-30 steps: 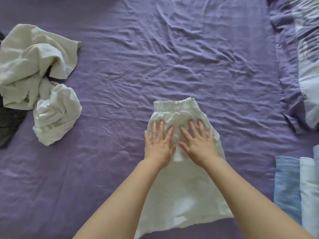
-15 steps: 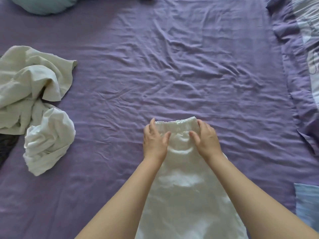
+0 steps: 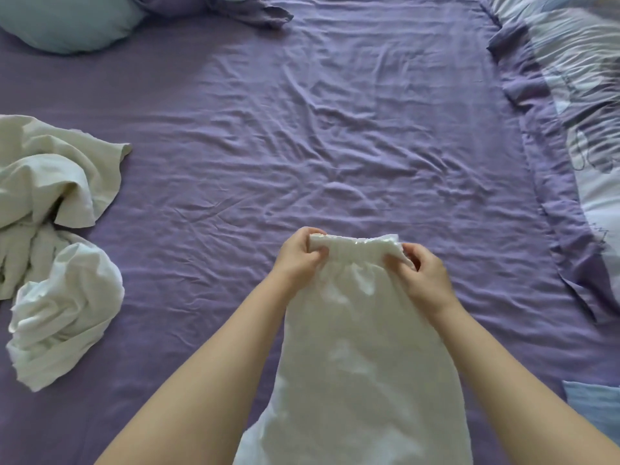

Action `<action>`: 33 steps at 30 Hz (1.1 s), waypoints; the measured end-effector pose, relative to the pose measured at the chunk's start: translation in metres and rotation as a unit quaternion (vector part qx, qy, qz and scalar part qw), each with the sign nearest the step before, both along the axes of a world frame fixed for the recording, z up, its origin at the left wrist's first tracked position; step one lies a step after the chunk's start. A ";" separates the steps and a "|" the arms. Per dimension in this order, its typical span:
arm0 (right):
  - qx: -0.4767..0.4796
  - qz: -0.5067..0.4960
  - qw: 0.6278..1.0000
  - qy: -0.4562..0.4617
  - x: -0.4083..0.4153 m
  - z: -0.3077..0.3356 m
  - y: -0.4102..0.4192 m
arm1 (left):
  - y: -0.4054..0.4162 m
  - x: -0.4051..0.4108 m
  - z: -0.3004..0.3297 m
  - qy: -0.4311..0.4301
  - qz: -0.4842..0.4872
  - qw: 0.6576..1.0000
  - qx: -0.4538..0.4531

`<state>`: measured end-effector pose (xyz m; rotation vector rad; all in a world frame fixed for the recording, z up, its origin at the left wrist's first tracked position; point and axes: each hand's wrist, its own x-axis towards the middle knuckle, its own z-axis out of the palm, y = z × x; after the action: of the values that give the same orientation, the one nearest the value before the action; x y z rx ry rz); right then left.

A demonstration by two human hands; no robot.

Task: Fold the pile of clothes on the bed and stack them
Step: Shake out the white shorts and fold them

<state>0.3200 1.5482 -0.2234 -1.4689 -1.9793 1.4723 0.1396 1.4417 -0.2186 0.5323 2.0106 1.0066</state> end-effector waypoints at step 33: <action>-0.173 0.082 0.979 -0.070 -0.027 0.026 0.021 | -0.056 0.085 0.003 0.211 -0.062 0.975 -0.008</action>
<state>0.2932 1.5692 -0.1976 -1.6148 -2.0445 1.9122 0.2244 1.3854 -0.2160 0.9124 2.3181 0.8503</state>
